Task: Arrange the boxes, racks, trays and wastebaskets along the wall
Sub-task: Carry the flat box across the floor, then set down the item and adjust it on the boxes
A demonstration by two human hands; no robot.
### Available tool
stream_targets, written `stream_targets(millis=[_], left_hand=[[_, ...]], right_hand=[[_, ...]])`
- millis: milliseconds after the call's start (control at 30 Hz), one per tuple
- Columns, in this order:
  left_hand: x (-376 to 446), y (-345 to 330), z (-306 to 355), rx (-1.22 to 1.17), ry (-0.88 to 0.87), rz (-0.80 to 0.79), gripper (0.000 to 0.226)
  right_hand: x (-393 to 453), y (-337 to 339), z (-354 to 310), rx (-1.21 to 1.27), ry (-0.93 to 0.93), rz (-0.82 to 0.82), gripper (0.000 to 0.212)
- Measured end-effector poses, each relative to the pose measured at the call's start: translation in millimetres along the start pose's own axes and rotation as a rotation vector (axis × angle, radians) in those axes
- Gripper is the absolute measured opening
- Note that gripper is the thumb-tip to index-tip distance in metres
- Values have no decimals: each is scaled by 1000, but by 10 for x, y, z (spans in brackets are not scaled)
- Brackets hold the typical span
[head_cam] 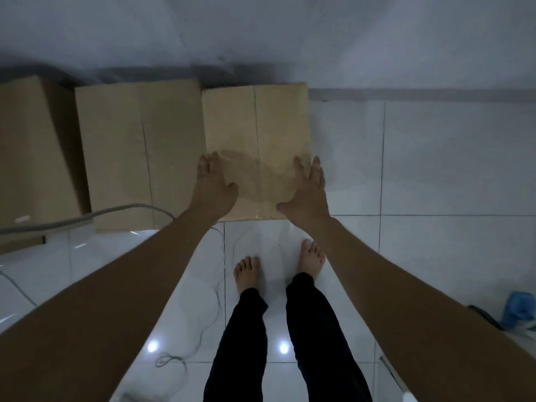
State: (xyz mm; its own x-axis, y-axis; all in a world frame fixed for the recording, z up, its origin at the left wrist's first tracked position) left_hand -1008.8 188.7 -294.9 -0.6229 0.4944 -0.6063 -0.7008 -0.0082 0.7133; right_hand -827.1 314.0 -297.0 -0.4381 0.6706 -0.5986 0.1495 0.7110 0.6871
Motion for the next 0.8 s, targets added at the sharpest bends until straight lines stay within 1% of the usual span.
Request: stream_targets(millis=[67, 167, 400, 600, 733, 800], left_hand=[[-177, 181, 115, -55, 10, 54, 80], [-578, 430, 303, -139, -30, 75, 72], [-1745, 1044, 698, -96, -185, 49, 52], [-2637, 1292, 969, -30, -364, -17, 51], [-3137, 1328, 1144, 23, -443, -55, 52], [-3384, 1307, 1267, 50, -500, -78, 52]], right_hand=[[-186, 130, -83, 47, -19, 8, 112], [-582, 343, -242, 112, -29, -1, 106], [-1720, 829, -617, 209, -36, -2, 97], [-2628, 1089, -692, 185, -46, 16, 91], [-3224, 1233, -610, 129, -55, 36, 88], [-3520, 1330, -511, 149, -86, 61, 86]])
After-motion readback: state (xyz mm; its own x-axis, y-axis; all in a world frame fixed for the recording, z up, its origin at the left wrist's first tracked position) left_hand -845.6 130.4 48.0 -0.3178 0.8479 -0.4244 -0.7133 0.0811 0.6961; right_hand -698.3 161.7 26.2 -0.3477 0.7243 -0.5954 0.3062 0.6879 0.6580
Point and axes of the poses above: each hand's wrist, its own x-axis towards the middle knuckle, its own y-axis out of the back of the hand, z = x × y, the point moved 10 cm from there along x, towards the middle knuckle, and after that the axes turned 5 degrees about z, right-handed, at the moved point
